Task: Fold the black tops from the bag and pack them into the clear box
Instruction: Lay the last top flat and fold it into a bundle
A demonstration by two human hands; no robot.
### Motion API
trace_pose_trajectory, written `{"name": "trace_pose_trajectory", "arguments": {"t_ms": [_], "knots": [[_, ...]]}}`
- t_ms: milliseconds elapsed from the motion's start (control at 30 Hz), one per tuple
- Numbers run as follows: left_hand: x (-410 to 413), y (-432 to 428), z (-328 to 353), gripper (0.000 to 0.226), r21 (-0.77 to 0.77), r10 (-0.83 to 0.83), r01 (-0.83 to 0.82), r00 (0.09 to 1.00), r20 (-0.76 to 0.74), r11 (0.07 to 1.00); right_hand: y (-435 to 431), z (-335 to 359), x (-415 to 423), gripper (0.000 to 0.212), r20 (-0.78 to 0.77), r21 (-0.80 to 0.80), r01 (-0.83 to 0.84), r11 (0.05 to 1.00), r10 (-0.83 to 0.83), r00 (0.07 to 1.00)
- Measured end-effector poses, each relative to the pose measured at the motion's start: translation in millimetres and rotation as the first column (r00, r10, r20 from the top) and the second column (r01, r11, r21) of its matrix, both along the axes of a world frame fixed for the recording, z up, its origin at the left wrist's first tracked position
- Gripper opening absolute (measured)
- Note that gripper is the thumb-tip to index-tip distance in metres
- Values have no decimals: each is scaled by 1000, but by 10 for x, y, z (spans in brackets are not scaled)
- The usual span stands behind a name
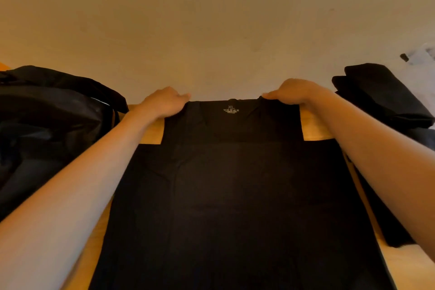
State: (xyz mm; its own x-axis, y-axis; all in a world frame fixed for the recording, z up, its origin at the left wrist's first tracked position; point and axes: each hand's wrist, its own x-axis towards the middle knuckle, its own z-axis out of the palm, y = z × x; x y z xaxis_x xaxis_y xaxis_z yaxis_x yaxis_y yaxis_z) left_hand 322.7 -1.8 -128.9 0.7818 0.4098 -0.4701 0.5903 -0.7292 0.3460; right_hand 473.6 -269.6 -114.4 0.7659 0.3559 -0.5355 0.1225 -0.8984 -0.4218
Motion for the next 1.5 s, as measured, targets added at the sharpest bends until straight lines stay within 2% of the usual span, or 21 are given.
{"name": "trace_pose_trajectory", "arguments": {"t_ms": [100, 167, 233, 300, 367, 433, 600, 733, 867, 1067, 1200, 1300, 1400, 1500], "knots": [[61, 56, 36, 22, -191, 111, -85, 985, 131, 978, -18, -4, 75, 46, -7, 154, 52, 987, -51, 999], [20, 32, 79, 13, -236, 127, -80, 973, 192, 969, -53, 3, 40, 43, 24, 248, 100, 964, -109, 994], [-3, 25, 86, 14, -257, 152, -82, 952, 267, 963, -72, -17, 2, 48, 58, 346, 147, 927, -178, 982], [-26, 8, 114, 18, -373, 246, -105, 903, 353, 922, -94, -29, -43, 52, 70, 411, 150, 899, -196, 978], [-36, -1, 136, 22, -495, 331, -104, 856, 397, 863, -111, -27, -76, 50, 71, 469, 142, 872, -197, 978], [-51, -23, 158, 22, -534, 337, -75, 847, 412, 842, -129, -14, -89, 44, 81, 516, 139, 845, -209, 974], [-102, -25, 170, 19, -406, 211, -7, 862, 461, 914, -143, 22, -67, 28, 59, 515, 122, 849, -177, 982], [-141, 38, 166, 1, -389, 257, -34, 803, 537, 920, -170, 6, -55, 20, 105, 498, 89, 863, -162, 981], [-216, -37, 216, 7, -373, 247, 11, 730, 637, 928, -220, 0, -173, 18, 197, 629, 53, 776, -225, 954], [-544, -211, 330, 6, -287, 181, 59, 651, 737, 956, -445, 176, -453, 16, 349, 640, -131, 757, -135, 927], [-853, -304, 376, 12, -245, 122, 111, 630, 767, 963, -706, 300, -674, 10, 432, 564, -260, 784, -12, 902], [-1078, -418, 354, 14, -111, -22, 174, 624, 781, 979, -894, 305, -876, 4, 488, 480, -358, 800, 96, 868], [-1287, -546, 345, 17, 29, -183, 250, 619, 764, 968, -1067, 253, -1046, 11, 545, 404, -469, 785, 205, 813], [-1492, -668, 300, 16, 65, -248, 296, 637, 730, 953, -1167, 203, -1198, 25, 604, 308, -588, 748, 323, 728]]}}
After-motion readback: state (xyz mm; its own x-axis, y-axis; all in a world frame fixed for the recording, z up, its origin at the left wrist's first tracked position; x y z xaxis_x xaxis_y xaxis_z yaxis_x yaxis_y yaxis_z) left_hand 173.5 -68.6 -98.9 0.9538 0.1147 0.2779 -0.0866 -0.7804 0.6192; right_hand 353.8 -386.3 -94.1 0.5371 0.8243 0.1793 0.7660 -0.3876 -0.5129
